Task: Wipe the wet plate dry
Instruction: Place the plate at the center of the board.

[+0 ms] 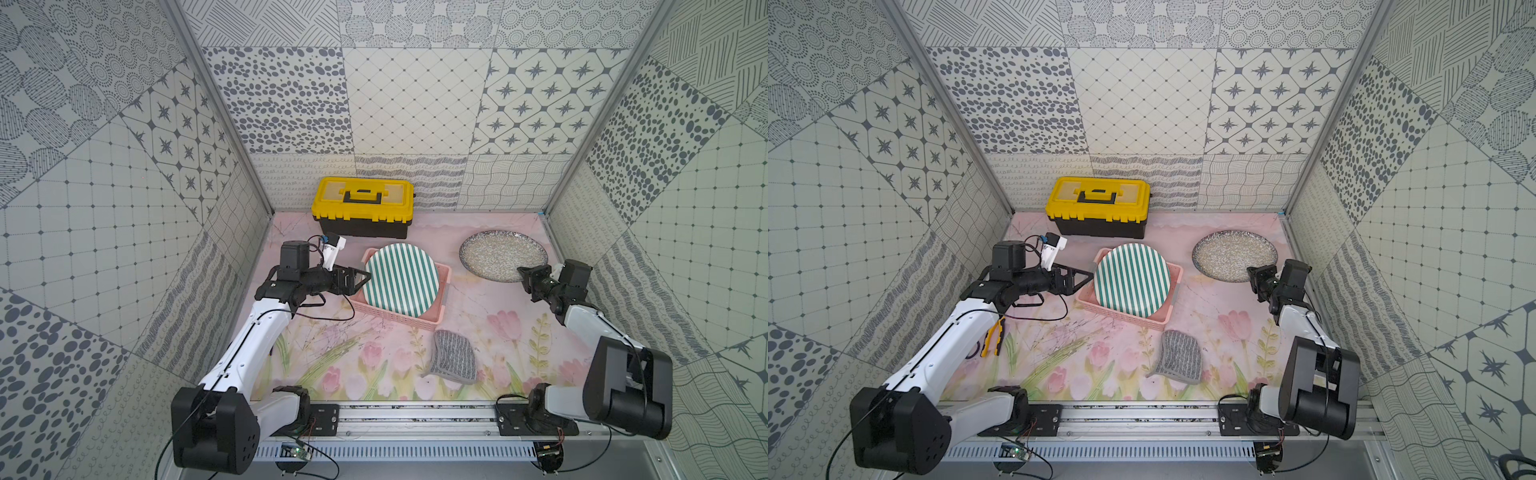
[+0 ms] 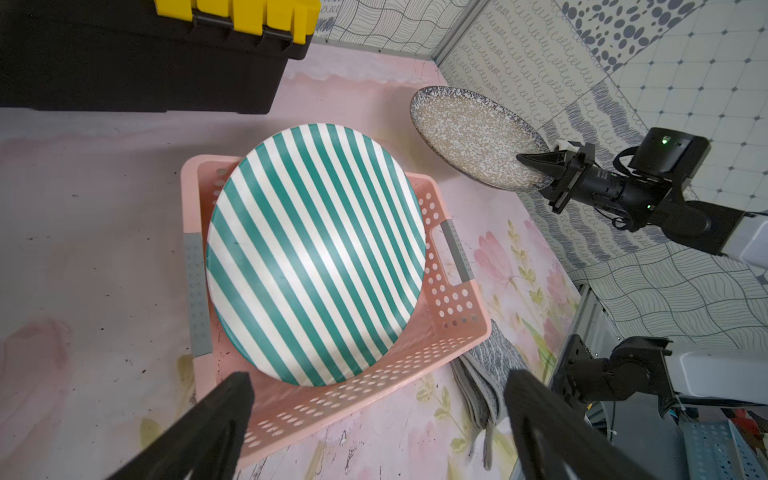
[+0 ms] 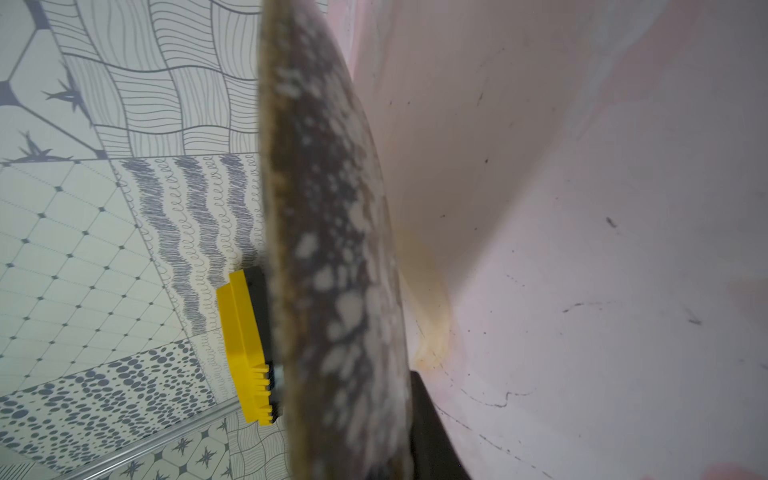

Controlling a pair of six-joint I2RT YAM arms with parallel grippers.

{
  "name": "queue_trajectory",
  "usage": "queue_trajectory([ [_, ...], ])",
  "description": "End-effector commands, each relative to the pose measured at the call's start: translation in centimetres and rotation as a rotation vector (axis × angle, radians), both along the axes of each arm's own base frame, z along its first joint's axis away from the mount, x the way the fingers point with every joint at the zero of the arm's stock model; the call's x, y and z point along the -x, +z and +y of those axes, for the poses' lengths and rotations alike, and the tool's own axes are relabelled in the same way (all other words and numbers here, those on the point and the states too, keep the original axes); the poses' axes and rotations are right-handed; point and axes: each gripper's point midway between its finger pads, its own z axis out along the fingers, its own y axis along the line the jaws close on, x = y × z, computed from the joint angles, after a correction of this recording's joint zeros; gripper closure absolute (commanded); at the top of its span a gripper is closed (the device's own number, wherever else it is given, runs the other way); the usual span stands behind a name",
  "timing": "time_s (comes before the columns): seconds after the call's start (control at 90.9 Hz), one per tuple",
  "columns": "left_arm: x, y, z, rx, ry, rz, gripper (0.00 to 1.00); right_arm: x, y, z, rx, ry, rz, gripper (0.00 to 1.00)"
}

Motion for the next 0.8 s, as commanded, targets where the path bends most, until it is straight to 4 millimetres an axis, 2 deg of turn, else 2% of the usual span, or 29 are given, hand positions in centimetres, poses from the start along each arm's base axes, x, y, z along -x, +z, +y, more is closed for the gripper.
queue_trajectory([
  [0.0,-0.6,0.1,0.5,-0.034,-0.008,-0.055,0.00,-4.5,8.2,-1.0,0.104,0.019,-0.351,1.00],
  [0.286,-0.6,-0.4,0.5,-0.022,-0.002,-0.041,0.00,-7.4,3.1,-2.5,0.098,-0.017,-0.248,1.00],
  [0.462,-0.6,-0.4,0.4,-0.016,-0.001,-0.038,0.00,-7.7,-0.5,-2.6,0.076,-0.015,-0.164,1.00],
  [0.517,-0.6,-0.4,0.4,-0.015,0.000,-0.035,0.00,-7.5,-1.5,-2.5,0.075,-0.009,-0.141,0.96],
  [0.627,-0.6,-0.5,0.3,-0.009,-0.002,-0.029,0.00,-6.8,-3.0,-2.4,0.084,-0.001,-0.084,0.82],
  [0.792,-0.6,-0.6,0.3,-0.008,-0.001,-0.025,0.00,-5.8,-4.0,-2.4,0.113,0.006,-0.040,0.76],
])
